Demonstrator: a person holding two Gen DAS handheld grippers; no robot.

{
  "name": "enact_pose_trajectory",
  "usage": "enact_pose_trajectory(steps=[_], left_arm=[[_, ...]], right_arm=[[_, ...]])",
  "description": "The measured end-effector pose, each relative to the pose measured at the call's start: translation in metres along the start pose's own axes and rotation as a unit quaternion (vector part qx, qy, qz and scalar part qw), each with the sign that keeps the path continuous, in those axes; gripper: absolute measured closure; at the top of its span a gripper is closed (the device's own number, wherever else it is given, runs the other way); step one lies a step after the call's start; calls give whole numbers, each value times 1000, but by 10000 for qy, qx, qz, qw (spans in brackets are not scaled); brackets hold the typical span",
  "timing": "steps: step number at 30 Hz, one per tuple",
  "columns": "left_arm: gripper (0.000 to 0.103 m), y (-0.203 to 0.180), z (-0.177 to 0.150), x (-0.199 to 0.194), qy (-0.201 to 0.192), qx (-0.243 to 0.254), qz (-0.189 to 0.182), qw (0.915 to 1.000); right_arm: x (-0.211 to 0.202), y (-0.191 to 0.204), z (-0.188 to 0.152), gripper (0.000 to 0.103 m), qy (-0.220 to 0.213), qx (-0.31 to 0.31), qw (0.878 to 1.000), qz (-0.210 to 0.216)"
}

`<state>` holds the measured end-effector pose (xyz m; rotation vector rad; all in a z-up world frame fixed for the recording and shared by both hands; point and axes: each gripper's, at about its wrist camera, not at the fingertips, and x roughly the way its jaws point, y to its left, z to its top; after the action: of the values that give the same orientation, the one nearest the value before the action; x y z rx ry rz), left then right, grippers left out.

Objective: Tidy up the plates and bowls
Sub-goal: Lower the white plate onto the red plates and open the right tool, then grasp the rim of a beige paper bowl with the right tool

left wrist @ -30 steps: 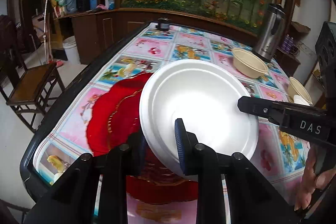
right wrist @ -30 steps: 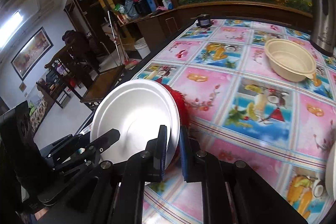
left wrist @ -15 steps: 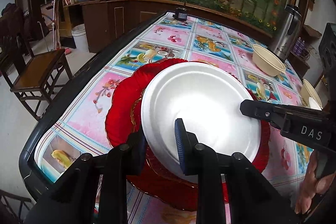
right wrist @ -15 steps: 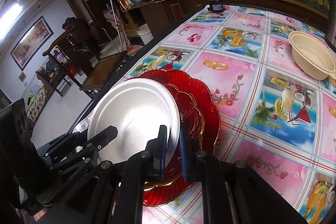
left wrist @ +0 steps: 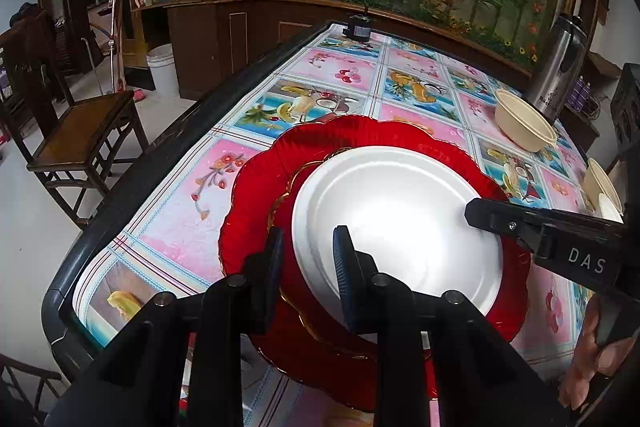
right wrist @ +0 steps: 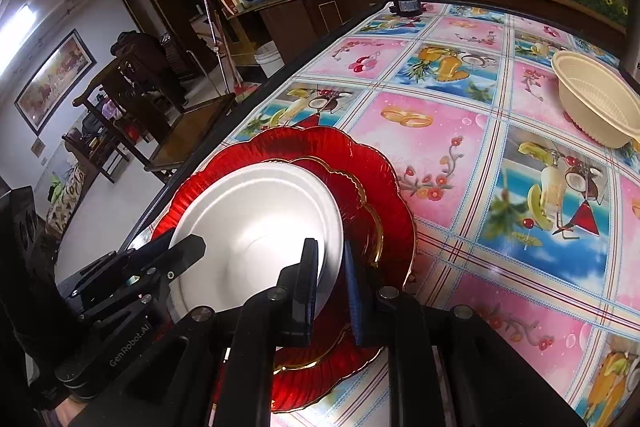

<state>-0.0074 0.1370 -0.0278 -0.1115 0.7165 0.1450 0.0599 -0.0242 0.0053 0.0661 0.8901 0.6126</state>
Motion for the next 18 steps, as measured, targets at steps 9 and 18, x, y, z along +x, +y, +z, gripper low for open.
enact_pose_trajectory(steps=[9, 18], left_arm=[[81, 1, 6, -17, -235, -21, 104, 9997], [81, -32, 11, -33, -433, 339, -229, 9982]], right_arm=[[-22, -11, 3, 87, -233, 202, 9994, 185], [-61, -95, 25, 78, -692, 1223, 9900, -86]])
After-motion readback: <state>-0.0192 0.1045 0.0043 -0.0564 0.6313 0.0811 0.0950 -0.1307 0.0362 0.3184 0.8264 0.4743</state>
